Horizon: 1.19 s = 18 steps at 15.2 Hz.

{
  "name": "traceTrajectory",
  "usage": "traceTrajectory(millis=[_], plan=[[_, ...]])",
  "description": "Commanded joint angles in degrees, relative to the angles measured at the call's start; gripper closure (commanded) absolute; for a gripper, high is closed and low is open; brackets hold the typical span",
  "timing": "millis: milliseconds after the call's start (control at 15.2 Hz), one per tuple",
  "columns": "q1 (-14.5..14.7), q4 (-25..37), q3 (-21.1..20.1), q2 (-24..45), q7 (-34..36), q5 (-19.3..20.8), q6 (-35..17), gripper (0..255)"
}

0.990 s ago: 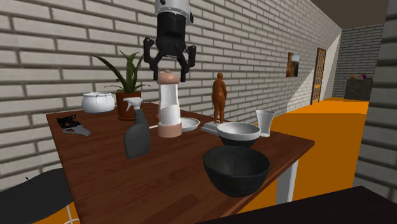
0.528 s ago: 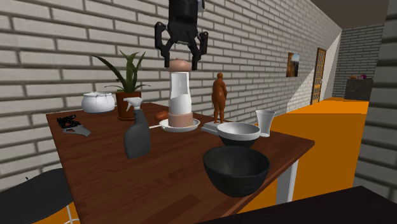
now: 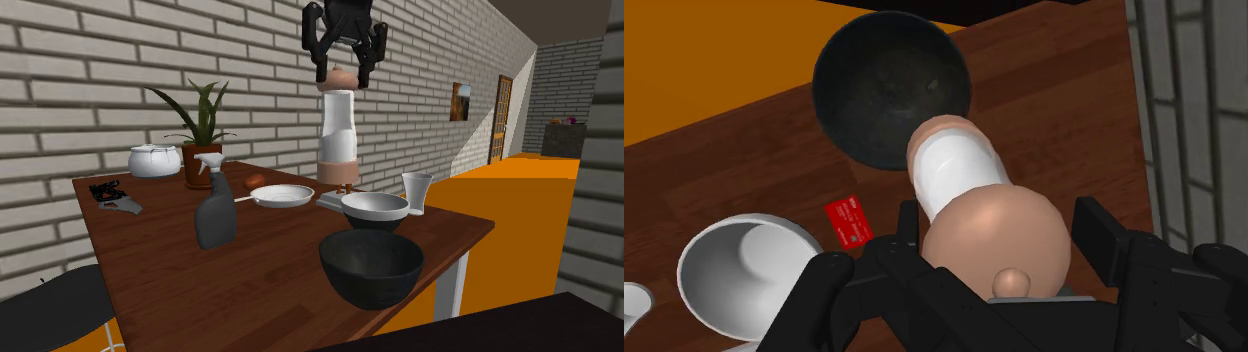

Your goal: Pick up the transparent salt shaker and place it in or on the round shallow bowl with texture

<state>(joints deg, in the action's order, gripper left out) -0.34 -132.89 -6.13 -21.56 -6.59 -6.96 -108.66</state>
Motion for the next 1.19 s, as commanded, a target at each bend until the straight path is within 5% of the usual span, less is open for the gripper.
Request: traceTrajectory(millis=[0, 198, 1122], plan=[[-0.9, -1.6, 1.7, -3.3, -2.2, 0.6, 2.0, 255], [-2.5, -2.9, 4.6, -7.7, -5.8, 2.1, 5.3, 255], [-2.3, -11.9, 4.4, -5.2, -6.5, 1.6, -6.1, 255]])
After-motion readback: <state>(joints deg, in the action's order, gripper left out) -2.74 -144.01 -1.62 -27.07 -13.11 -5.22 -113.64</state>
